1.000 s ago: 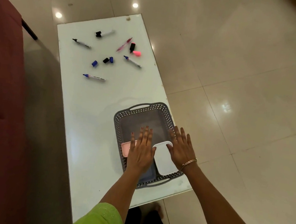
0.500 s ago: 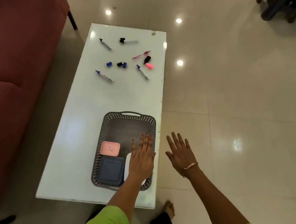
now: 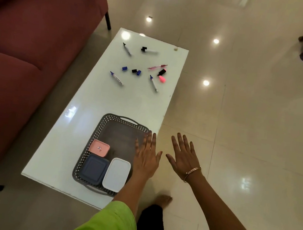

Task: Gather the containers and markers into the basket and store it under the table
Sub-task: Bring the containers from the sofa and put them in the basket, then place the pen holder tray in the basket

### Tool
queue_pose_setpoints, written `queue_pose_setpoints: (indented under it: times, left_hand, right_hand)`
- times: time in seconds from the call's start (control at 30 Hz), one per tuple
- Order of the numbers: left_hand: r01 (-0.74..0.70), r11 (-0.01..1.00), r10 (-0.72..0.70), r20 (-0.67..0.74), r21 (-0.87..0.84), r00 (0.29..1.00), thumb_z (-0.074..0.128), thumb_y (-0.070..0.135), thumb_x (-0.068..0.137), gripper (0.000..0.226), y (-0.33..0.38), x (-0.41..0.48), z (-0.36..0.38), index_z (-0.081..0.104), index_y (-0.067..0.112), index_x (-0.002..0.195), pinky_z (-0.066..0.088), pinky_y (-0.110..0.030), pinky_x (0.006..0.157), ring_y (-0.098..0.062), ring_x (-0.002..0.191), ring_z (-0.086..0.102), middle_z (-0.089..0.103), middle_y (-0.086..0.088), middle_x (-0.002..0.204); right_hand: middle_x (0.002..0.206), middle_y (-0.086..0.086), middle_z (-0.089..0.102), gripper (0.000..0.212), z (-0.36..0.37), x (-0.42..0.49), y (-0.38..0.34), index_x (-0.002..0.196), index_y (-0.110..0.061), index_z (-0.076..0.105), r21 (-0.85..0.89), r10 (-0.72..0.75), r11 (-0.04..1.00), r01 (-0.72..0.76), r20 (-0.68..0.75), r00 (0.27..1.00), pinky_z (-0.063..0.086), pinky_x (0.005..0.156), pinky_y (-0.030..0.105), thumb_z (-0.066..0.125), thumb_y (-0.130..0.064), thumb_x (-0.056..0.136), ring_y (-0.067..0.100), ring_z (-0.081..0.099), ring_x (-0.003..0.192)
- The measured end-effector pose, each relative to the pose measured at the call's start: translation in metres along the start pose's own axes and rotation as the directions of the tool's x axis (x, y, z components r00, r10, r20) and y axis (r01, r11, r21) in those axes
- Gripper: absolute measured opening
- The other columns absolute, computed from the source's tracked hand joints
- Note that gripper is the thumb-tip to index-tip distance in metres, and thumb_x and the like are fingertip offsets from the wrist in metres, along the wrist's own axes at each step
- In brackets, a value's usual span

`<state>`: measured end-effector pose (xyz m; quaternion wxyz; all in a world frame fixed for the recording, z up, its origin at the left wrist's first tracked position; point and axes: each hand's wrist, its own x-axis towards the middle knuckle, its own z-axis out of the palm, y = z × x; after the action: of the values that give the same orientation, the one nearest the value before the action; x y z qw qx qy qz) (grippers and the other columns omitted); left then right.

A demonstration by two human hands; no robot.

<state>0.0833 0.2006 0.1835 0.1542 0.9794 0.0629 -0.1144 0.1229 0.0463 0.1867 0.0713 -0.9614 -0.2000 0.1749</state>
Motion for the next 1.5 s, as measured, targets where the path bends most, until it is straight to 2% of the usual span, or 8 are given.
queue_pose_setpoints:
  times: [0.63, 0.87, 0.93, 1.0, 1.1, 1.17, 1.3, 1.5]
  left_hand:
    - [0.363, 0.928, -0.365, -0.010, -0.085, 0.931, 0.017, 0.046, 0.097, 0.065, 0.052, 0.230, -0.025, -0.013, 0.014, 0.145, -0.007, -0.046, 0.119, -0.020, 0.146, -0.010, -0.010, -0.006, 0.158]
    - [0.473, 0.846, -0.452, 0.139, -0.248, 0.881, 0.026, 0.037, 0.098, 0.055, 0.123, 0.322, 0.014, 0.012, 0.015, 0.147, 0.016, -0.041, 0.116, -0.021, 0.144, 0.017, 0.022, -0.005, 0.155]
    - [0.558, 0.763, -0.512, 0.223, -0.325, 0.829, 0.032, 0.034, 0.097, 0.050, 0.147, 0.363, 0.032, 0.026, 0.016, 0.143, 0.029, -0.039, 0.109, -0.025, 0.133, 0.037, 0.042, -0.010, 0.144]
    - [0.666, 0.533, -0.620, 0.294, -0.522, 0.727, 0.038, 0.033, 0.095, 0.047, 0.163, 0.409, 0.055, 0.035, 0.016, 0.140, 0.034, -0.036, 0.107, -0.026, 0.128, 0.044, 0.050, -0.011, 0.139]
    - [0.662, 0.104, -0.671, 0.439, -0.742, 0.598, 0.038, 0.028, 0.097, 0.051, 0.171, 0.482, 0.099, 0.026, 0.011, 0.144, 0.027, -0.034, 0.114, -0.025, 0.138, 0.033, 0.035, -0.012, 0.150]
    - [0.628, -0.034, -0.699, 0.467, -0.778, 0.541, 0.033, 0.023, 0.099, 0.053, 0.164, 0.534, 0.136, 0.014, 0.009, 0.146, 0.021, -0.033, 0.116, -0.025, 0.142, 0.023, 0.021, -0.012, 0.155]
    - [0.623, -0.024, -0.751, 0.425, -0.782, 0.505, 0.028, 0.019, 0.100, 0.054, 0.121, 0.623, 0.220, 0.002, 0.004, 0.146, 0.010, -0.027, 0.116, -0.024, 0.145, 0.011, 0.004, -0.012, 0.158]
    - [0.561, 0.029, -0.863, 0.262, -0.827, 0.431, 0.035, 0.021, 0.099, 0.039, 0.060, 0.699, 0.310, 0.041, 0.003, 0.133, 0.020, -0.029, 0.115, -0.028, 0.136, 0.033, 0.038, -0.015, 0.147]
  right_hand:
    - [0.157, 0.010, 0.003, 0.068, -0.097, 0.273, 0.129, 0.146, -0.017, 0.001, -0.062, -0.230, 0.968, 0.243, 0.168, 0.959, 0.011, 0.118, 0.046, 0.032, -0.047, 0.093, 0.027, 0.004, 0.145]
    - [0.148, 0.012, 0.035, 0.054, -0.103, 0.376, 0.222, 0.141, -0.012, 0.027, -0.050, -0.231, 0.966, 0.254, 0.277, 0.933, 0.026, 0.115, 0.040, 0.040, -0.036, 0.094, 0.026, 0.026, 0.140]
    - [0.142, 0.012, 0.045, 0.050, -0.100, 0.418, 0.248, 0.138, -0.012, 0.034, -0.019, -0.231, 0.967, 0.254, 0.361, 0.903, 0.031, 0.111, 0.036, 0.045, -0.030, 0.093, 0.025, 0.036, 0.134]
    - [0.136, 0.012, 0.051, 0.048, -0.087, 0.464, 0.270, 0.134, -0.011, 0.042, 0.055, -0.194, 0.981, 0.188, 0.391, 0.900, 0.035, 0.106, 0.034, 0.052, -0.024, 0.089, 0.026, 0.046, 0.126]
    - [0.130, 0.016, 0.057, 0.049, -0.054, 0.528, 0.296, 0.128, -0.008, 0.049, 0.256, -0.113, 0.967, 0.009, 0.395, 0.911, 0.040, 0.103, 0.037, 0.064, -0.017, 0.083, 0.031, 0.054, 0.117]
    - [0.135, 0.017, 0.052, 0.057, -0.018, 0.572, 0.314, 0.132, -0.007, 0.045, 0.368, -0.090, 0.927, -0.073, 0.407, 0.909, 0.039, 0.105, 0.041, 0.068, -0.019, 0.081, 0.032, 0.051, 0.122]
    - [0.146, 0.016, 0.037, 0.069, 0.069, 0.659, 0.331, 0.140, -0.006, 0.030, 0.417, -0.176, 0.909, 0.005, 0.372, 0.911, 0.034, 0.110, 0.041, 0.063, -0.031, 0.085, 0.031, 0.041, 0.130]
    - [0.130, 0.021, 0.052, 0.043, 0.158, 0.755, 0.316, 0.123, -0.002, 0.046, 0.602, -0.143, 0.799, -0.003, 0.194, 0.971, 0.040, 0.092, 0.036, 0.059, -0.019, 0.087, 0.035, 0.049, 0.118]
